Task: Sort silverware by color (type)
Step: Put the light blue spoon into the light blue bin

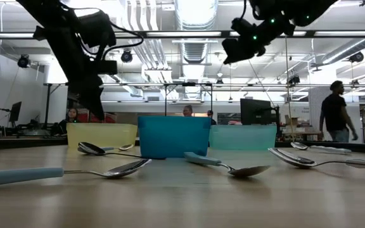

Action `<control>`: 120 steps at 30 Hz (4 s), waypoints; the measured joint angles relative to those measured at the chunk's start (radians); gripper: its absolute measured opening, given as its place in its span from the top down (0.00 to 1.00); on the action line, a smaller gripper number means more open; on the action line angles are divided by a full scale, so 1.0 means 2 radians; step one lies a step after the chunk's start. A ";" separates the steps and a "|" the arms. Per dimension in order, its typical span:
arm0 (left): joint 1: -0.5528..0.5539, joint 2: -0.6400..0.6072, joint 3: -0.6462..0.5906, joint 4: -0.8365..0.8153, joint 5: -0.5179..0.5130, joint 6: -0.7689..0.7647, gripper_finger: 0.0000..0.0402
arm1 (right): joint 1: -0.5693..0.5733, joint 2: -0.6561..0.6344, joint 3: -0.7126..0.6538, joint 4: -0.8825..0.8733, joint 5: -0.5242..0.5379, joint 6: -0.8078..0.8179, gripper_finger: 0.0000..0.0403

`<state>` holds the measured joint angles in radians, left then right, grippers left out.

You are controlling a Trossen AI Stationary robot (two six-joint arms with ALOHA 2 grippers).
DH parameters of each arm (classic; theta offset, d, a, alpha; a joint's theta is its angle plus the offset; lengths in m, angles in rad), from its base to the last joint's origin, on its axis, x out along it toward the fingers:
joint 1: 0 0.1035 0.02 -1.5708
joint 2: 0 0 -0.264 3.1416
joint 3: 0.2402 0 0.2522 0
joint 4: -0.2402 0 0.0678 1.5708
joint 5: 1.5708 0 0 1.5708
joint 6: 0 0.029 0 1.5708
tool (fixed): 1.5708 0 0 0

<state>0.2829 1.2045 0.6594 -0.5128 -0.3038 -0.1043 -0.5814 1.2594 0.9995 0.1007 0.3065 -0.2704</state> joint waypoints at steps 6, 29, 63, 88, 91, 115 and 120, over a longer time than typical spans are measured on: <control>0.028 -0.008 0.000 -0.005 0.031 -0.013 0.62 | -0.043 -0.001 0.000 0.013 0.000 -0.004 0.98; 0.019 -0.007 -0.091 0.136 0.071 -0.149 0.62 | -0.061 0.002 0.003 -0.004 -0.006 -0.027 0.98; -0.065 0.142 -0.146 0.349 -0.003 -0.168 0.72 | 0.021 -0.004 0.003 -0.008 -0.087 0.005 0.98; -0.071 0.058 -0.153 0.312 -0.015 -0.175 0.98 | 0.035 -0.003 0.003 -0.026 -0.096 0.061 0.98; -0.071 0.018 -0.151 0.306 -0.018 -0.161 0.98 | 0.034 0.004 0.003 -0.026 -0.133 0.084 0.98; -0.066 0.031 0.047 0.313 -0.114 0.104 0.97 | 0.045 0.117 0.044 0.072 -0.338 0.380 0.70; -0.064 0.080 0.080 0.317 -0.138 0.101 0.97 | 0.054 0.129 0.065 0.070 -0.339 0.379 0.57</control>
<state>0.1551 1.3643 0.8195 0.1206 -0.5789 0.0969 -0.4739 1.5178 1.1293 0.2414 -0.3724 0.4881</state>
